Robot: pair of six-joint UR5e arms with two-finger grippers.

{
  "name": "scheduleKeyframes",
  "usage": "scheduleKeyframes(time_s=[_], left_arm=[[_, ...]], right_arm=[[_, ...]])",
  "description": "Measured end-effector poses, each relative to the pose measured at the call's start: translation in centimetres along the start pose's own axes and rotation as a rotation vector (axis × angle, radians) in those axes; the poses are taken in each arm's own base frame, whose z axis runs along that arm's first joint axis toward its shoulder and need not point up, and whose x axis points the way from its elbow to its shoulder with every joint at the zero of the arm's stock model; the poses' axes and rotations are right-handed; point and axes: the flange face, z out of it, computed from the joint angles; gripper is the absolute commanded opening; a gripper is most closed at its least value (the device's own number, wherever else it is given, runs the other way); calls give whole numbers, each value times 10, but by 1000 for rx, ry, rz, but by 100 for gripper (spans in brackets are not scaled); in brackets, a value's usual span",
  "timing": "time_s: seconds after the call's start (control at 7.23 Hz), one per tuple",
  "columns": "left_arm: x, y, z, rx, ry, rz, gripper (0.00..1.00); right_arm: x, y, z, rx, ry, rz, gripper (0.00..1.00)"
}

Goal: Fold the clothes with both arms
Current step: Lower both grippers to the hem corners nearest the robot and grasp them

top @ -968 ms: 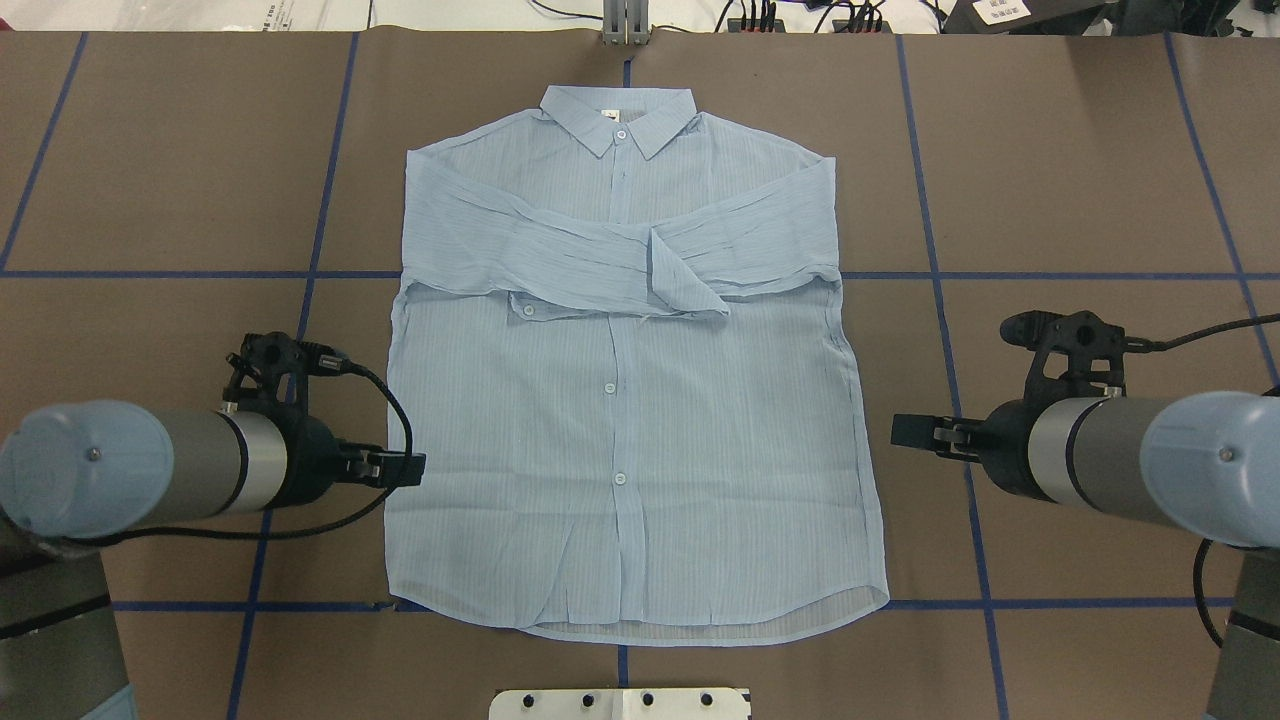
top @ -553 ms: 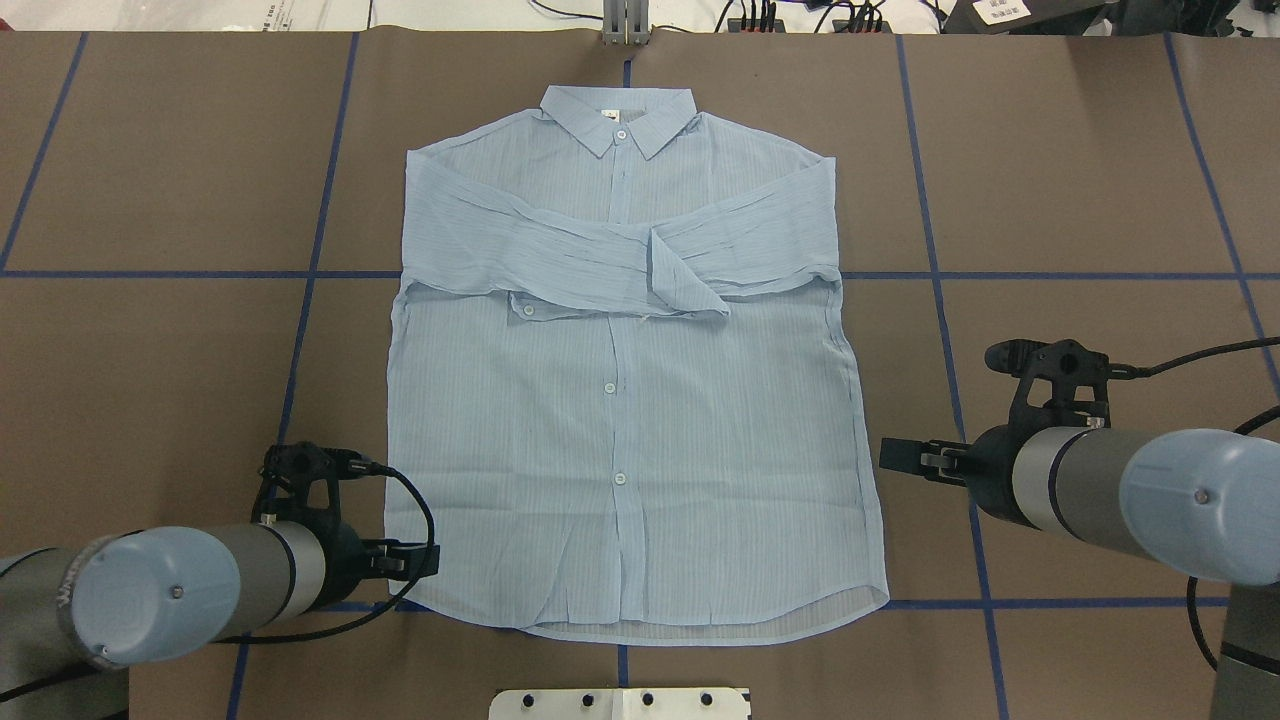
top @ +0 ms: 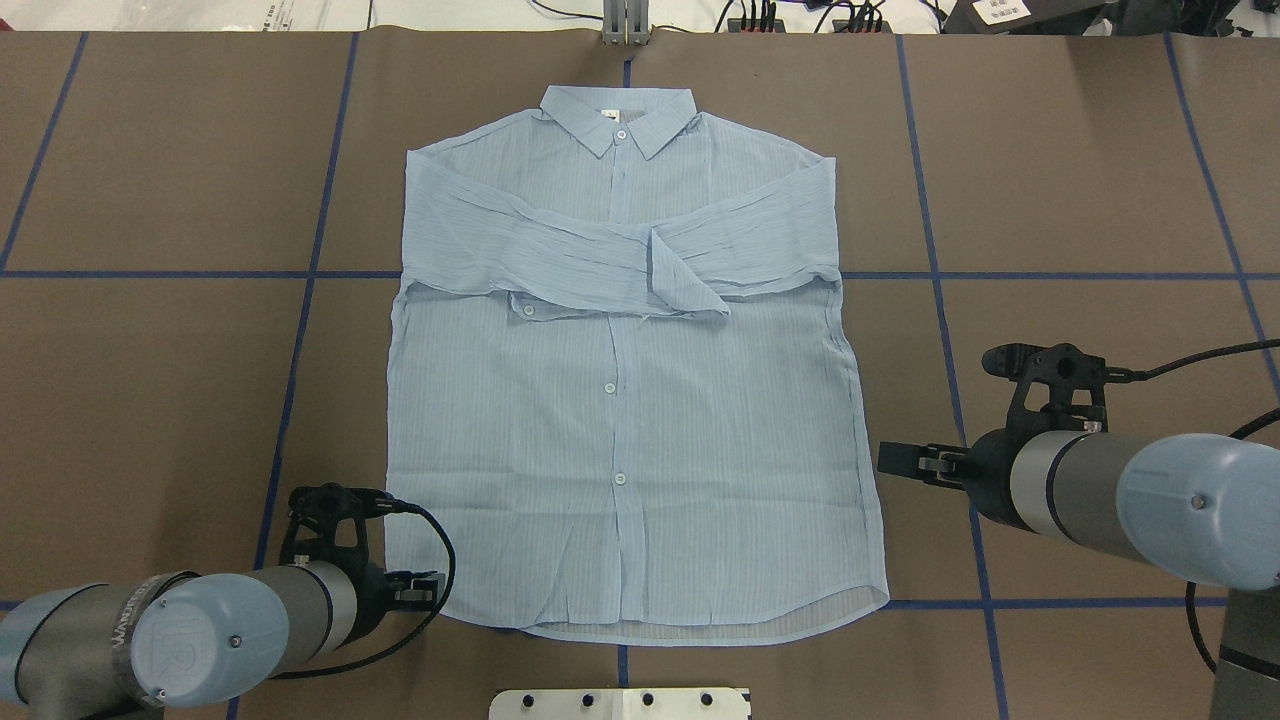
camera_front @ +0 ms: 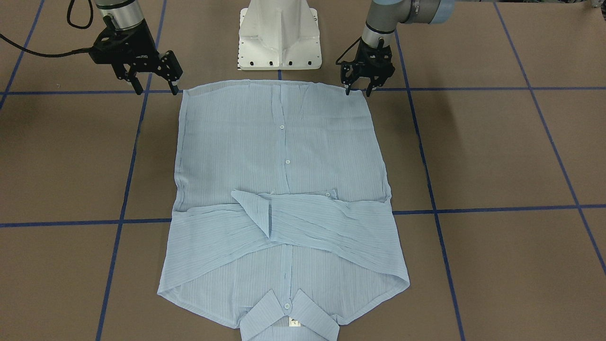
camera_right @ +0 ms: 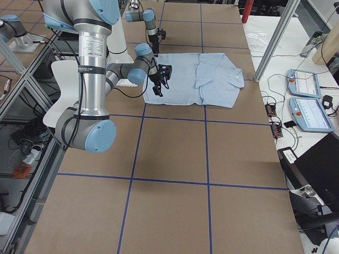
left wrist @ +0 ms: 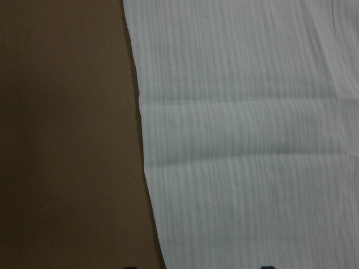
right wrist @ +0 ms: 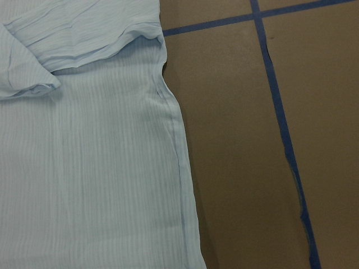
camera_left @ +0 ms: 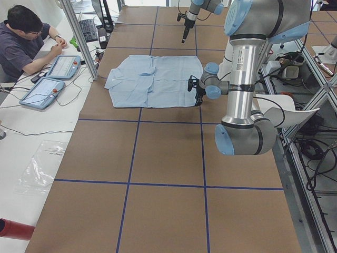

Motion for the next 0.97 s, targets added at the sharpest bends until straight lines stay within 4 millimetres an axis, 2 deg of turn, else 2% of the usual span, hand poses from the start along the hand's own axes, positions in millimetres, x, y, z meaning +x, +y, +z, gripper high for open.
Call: scheduleKeyframes(time_s=[0.28, 0.41, 0.55, 0.97], left_arm=[[1, 1, 2, -2, -3, -1, 44], [0, 1, 3, -2, -6, -1, 29], [-2, 1, 3, -1, -9, -2, 1], [-1, -2, -2, 4, 1, -6, 0]], right_arm=[[0, 0, 0, 5, 0, 0, 100], [0, 0, 0, 5, 1, -1, 100], [0, 0, 0, 6, 1, -1, 100], [0, 0, 0, 5, -1, -2, 100]])
